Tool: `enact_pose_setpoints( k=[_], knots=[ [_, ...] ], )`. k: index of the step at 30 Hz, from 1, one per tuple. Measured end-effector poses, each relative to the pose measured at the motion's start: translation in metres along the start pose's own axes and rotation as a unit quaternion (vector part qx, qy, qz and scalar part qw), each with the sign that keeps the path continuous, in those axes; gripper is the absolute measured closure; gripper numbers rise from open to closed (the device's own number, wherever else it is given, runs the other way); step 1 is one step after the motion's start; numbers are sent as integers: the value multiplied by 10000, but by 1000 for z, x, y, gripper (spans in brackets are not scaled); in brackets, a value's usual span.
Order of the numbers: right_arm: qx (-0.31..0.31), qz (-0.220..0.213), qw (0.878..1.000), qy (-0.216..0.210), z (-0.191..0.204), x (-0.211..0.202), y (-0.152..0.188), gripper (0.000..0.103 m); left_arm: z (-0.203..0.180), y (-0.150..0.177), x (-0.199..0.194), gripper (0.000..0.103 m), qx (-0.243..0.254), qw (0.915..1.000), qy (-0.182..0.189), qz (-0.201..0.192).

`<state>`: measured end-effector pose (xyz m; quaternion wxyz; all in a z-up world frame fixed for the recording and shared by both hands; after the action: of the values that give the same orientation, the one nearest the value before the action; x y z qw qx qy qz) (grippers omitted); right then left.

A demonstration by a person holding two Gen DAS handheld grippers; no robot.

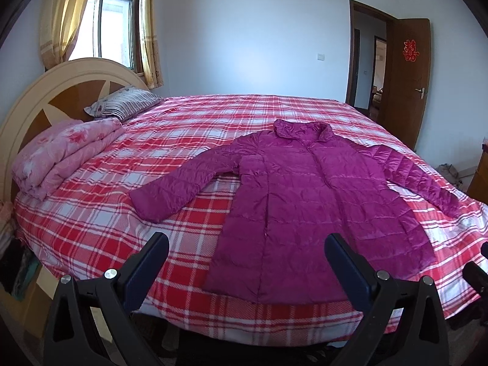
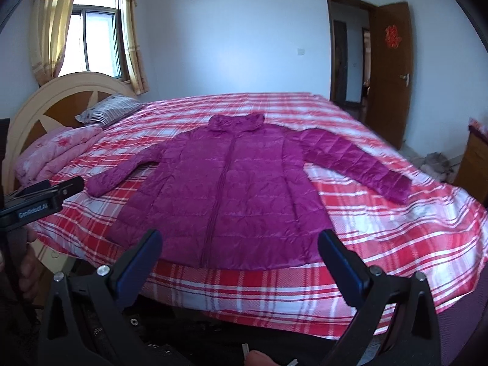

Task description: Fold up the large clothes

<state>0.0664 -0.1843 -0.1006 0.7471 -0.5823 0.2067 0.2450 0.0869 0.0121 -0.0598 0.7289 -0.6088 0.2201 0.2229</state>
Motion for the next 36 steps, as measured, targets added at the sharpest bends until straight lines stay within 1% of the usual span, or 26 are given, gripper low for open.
enact_pose_setpoints(
  k=[1,2,3,6,8,11,13,15,16,18,21,24,27,29,30,31,34,35,36],
  knots=[
    [61,27,10000,9,-6,6,0,0,1,-1,7,1,56,10000,-67,15],
    [116,59,9999,31,-11,11,0,0,2,0,12,1,113,9998,-114,128],
    [177,91,9998,60,-18,17,0,0,2,-1,19,1,170,9996,-102,178],
    [331,196,9988,299,-45,35,-1,0,-2,-6,41,1,321,9993,-91,158],
    [480,292,9977,387,-66,46,-5,5,-5,-11,56,1,484,9986,-127,152],
    [884,399,9937,568,-110,63,-17,5,-13,-18,82,1,562,9983,-82,164],
    [1156,342,9902,709,-141,73,-27,6,-17,-26,98,1,705,9973,-144,119],
    [1470,378,9836,971,-174,86,-35,11,-22,-34,117,1,768,9968,-219,87],
    [1624,391,9805,1037,-189,91,-40,13,-24,-37,128,1,789,9966,-232,61],
    [1929,367,9725,1255,-222,101,-50,13,-26,-43,145,1,772,9967,-241,40],
    [2302,282,9603,1548,-260,111,-64,14,-24,-52,173,1,689,9972,-293,48],
    [2550,181,9475,1923,-293,121,-79,16,-17,-56,201,1,596,9971,-426,194],
    [2709,189,9366,2215,-316,131,-91,17,-11,-64,222,1,557,9964,-600,238],
    [2676,239,9330,2393,-324,142,-100,17,-12,-63,235,1,542,9959,-651,309],
    [2611,261,9331,2458,-327,147,-102,18,-13,-63,241,1,542,9956,-677,341],
    [2567,285,9328,2514,-329,151,-103,20,-14,-62,247,1,540,9955,-680,383],
    [2685,433,9243,2680,-346,166,-103,24,-17,-57,264,1,560,9948,-689,508],
    [2687,405,9236,2705,-350,168,-103,30,-18,-54,270,1,547,9946,-661,581],
    [2638,421,9222,2798,-353,171,-104,33,-18,-50,277,1,528,9943,-637,668]
  ],
)
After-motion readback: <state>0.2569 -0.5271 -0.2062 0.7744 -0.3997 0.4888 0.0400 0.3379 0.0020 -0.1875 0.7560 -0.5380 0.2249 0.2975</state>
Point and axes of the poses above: each gripper's, at about its wrist camera, not at the fingertips, and x roughly the way its jaws point, z to its left, y to its underside, the point moved 6 cm from there along x, roughly the way its jaws point, and after that the axes turned 12 degrees about x, right-handed, at the moved point
